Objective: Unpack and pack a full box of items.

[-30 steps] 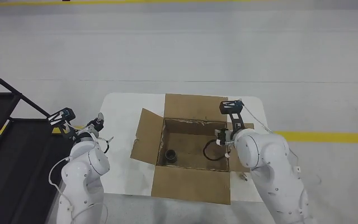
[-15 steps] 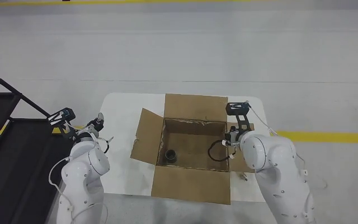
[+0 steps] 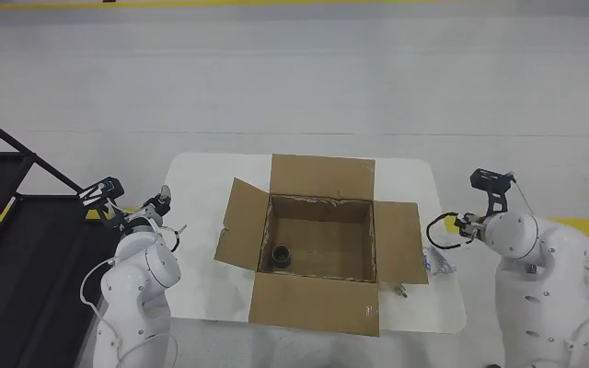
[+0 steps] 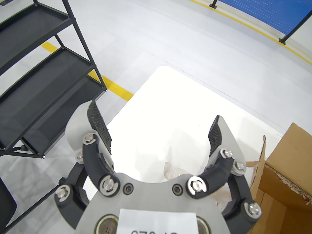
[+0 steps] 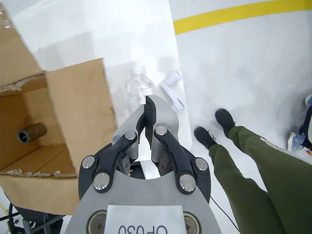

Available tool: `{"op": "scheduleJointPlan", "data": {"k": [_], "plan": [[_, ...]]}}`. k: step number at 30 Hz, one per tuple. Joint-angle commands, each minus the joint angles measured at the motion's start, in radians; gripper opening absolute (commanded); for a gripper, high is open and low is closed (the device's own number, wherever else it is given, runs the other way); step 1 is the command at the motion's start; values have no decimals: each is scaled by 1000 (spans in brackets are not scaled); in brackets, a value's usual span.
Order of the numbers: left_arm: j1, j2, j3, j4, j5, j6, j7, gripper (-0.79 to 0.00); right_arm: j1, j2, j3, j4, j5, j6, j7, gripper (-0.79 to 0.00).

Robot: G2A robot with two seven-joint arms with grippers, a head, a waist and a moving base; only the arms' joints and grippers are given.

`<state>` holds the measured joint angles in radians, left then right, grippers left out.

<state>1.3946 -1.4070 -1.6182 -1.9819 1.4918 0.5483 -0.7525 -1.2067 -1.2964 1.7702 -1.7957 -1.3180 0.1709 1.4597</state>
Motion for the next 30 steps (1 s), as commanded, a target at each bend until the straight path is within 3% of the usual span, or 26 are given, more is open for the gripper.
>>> {"op": "scheduleJointPlan", "data": {"k": [1,8,9,10,14,17,19,25,30], "plan": [[0,0,0,0,0,0,0,0,9,4,1,65,-6,-23,-3,-585],[0,0,0,0,0,0,0,0,39,3,-80,238,-8,-67,-41,-400],[0,0,0,0,0,0,0,0,45,3,-92,265,-8,-74,-51,-345],[0,0,0,0,0,0,0,0,53,2,-102,294,-7,-75,-55,-203],[0,0,0,0,0,0,0,0,83,1,-137,373,-4,-85,-68,-197],[0,0,0,0,0,0,0,0,99,0,-157,417,13,-98,-82,-117],[0,0,0,0,0,0,0,0,108,-1,-171,445,14,-103,-90,-114],[0,0,0,0,0,0,0,0,139,-5,-220,528,27,-108,-111,0],[0,0,0,0,0,0,0,0,162,-10,-266,582,29,-106,-128,0]]}}
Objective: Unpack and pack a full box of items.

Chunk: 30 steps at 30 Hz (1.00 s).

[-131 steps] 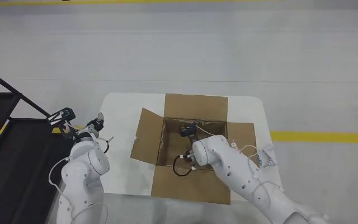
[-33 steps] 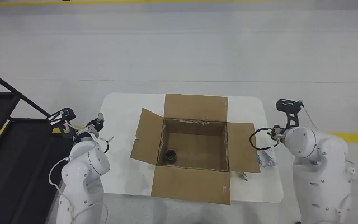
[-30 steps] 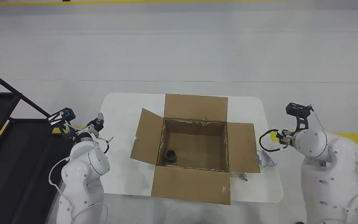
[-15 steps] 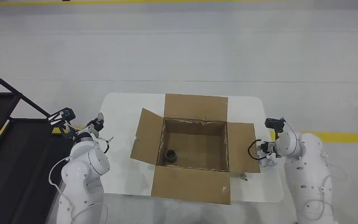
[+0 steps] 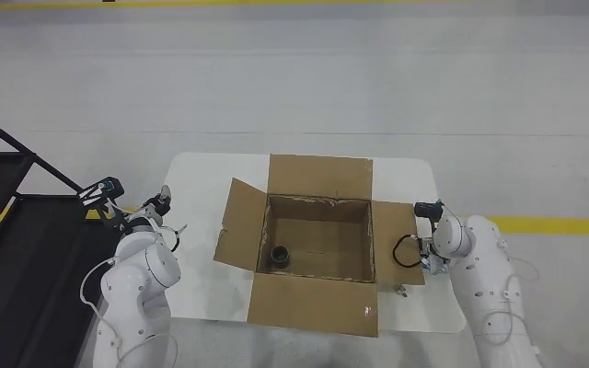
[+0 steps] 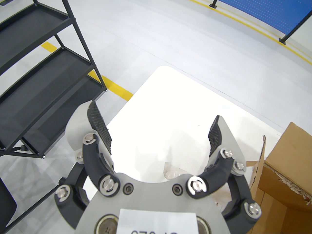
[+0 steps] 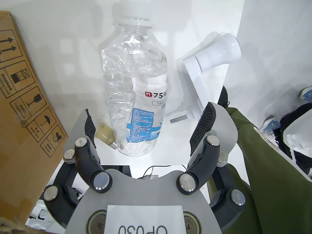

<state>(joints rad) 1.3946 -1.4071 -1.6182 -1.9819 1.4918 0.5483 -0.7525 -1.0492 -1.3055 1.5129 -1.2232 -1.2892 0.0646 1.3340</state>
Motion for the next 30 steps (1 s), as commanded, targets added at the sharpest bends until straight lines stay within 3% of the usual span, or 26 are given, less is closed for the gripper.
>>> {"op": "scheduleJointPlan", "data": {"k": [1,11,18,30], "plan": [[0,0,0,0,0,0,0,0,8,-2,-19,17,-4,-1,-5,-9],[0,0,0,0,0,0,0,0,33,-7,-69,86,2,7,-25,-185],[0,0,0,0,0,0,0,0,46,-7,-87,132,10,5,-36,-234],[0,0,0,0,0,0,0,0,60,-6,-110,170,19,2,-48,-203]]}}
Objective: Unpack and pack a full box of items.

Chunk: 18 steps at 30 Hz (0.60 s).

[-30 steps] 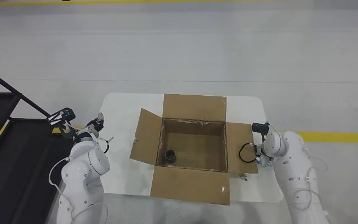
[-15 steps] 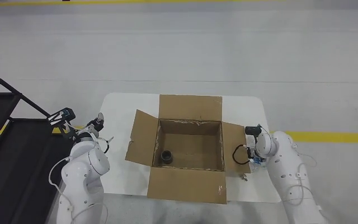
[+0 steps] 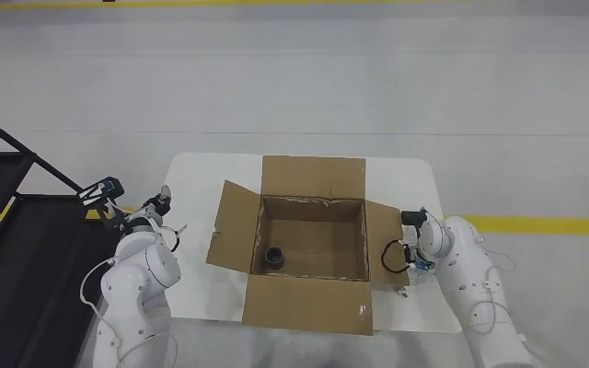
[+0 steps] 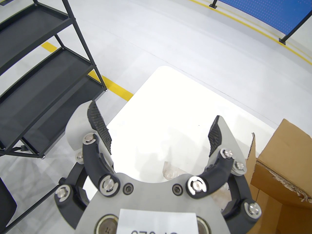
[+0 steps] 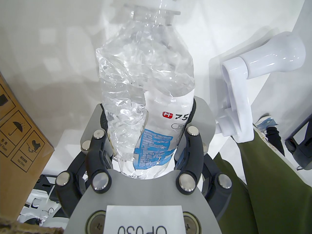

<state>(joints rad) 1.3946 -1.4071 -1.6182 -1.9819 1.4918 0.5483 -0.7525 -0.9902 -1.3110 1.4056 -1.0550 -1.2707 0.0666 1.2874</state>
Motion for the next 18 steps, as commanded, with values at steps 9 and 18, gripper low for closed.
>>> {"op": "scheduleJointPlan", "data": {"k": [9,18], "plan": [[0,0,0,0,0,0,0,0,2,3,-15,-3,-3,5,-2,-785],[0,0,0,0,0,0,0,0,-10,11,5,-54,13,13,4,-785]]}}
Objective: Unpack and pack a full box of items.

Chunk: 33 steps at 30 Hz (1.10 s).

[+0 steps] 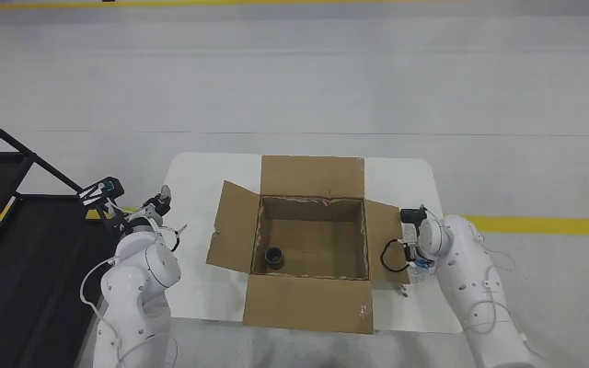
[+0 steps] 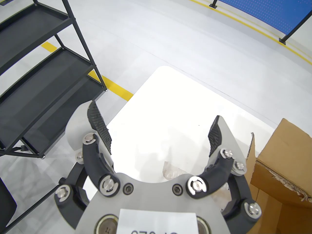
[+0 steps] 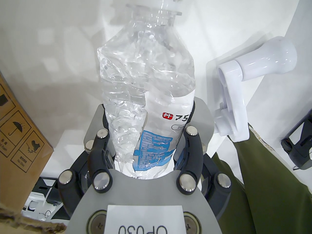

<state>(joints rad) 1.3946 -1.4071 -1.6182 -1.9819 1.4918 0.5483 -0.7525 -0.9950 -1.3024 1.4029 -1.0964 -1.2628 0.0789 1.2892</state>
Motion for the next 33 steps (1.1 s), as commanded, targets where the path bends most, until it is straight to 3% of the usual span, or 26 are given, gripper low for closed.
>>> {"op": "scheduleJointPlan", "data": {"k": [1,10,21,27,33], "plan": [[0,0,0,0,0,0,0,0,-11,4,19,-28,14,1,7,-785],[0,0,0,0,0,0,0,0,-100,33,157,-239,69,22,52,-785],[0,0,0,0,0,0,0,0,-234,63,372,-649,235,35,112,-785],[0,0,0,0,0,0,0,0,-289,65,369,-872,314,56,142,-785],[0,0,0,0,0,0,0,0,-291,64,249,-999,316,108,175,-785]]}}
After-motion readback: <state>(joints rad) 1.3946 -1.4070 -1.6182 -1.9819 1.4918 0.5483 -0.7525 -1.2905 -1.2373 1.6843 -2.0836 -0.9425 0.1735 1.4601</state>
